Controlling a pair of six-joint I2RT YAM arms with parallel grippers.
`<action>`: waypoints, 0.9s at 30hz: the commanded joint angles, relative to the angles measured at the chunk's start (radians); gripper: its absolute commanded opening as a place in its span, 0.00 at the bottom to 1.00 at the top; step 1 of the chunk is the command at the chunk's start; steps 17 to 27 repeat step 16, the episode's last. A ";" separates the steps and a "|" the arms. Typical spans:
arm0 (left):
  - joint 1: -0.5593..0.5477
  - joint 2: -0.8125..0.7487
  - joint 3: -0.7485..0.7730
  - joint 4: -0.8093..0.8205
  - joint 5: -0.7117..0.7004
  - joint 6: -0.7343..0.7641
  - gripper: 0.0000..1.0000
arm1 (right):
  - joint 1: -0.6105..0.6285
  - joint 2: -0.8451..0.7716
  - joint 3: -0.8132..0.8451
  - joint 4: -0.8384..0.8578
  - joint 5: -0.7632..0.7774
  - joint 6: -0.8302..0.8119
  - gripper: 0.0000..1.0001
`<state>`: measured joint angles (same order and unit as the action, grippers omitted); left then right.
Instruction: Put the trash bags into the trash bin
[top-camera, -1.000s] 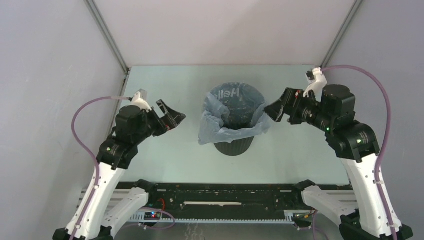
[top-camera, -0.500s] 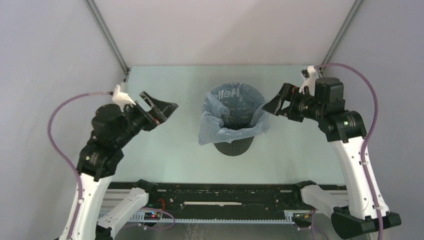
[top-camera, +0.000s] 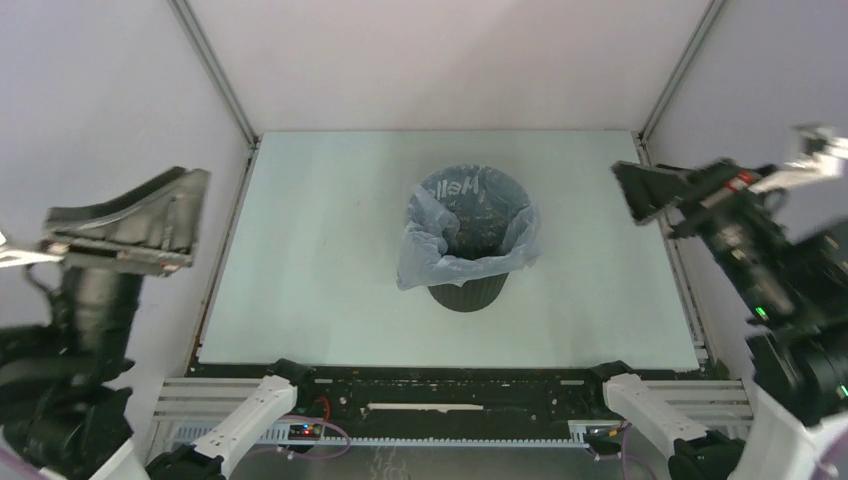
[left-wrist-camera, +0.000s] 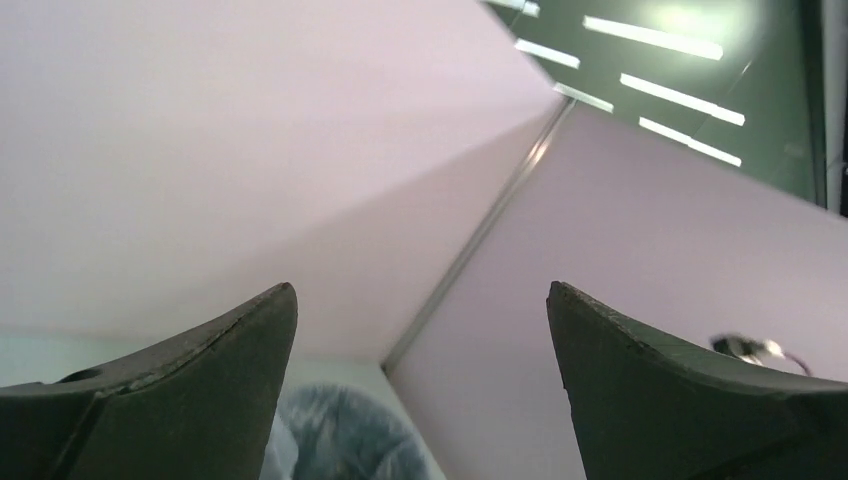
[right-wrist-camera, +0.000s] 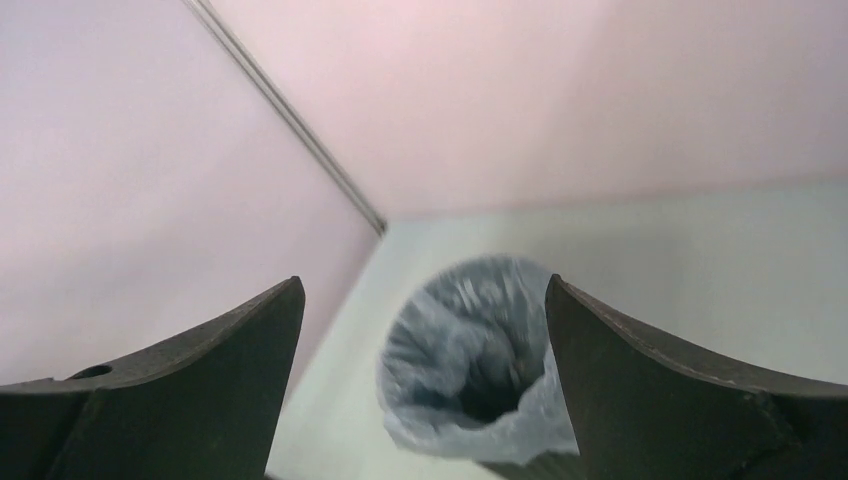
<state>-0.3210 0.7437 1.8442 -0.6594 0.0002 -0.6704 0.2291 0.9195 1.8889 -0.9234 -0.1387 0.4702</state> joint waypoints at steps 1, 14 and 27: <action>0.007 0.012 0.101 0.067 -0.113 0.128 1.00 | 0.004 -0.045 0.102 0.123 0.104 -0.008 1.00; 0.007 -0.041 0.011 0.069 -0.139 0.099 1.00 | -0.004 0.000 0.177 0.097 0.115 0.056 0.99; 0.007 -0.040 0.009 0.069 -0.138 0.094 1.00 | -0.004 0.011 0.179 0.081 0.120 0.071 0.99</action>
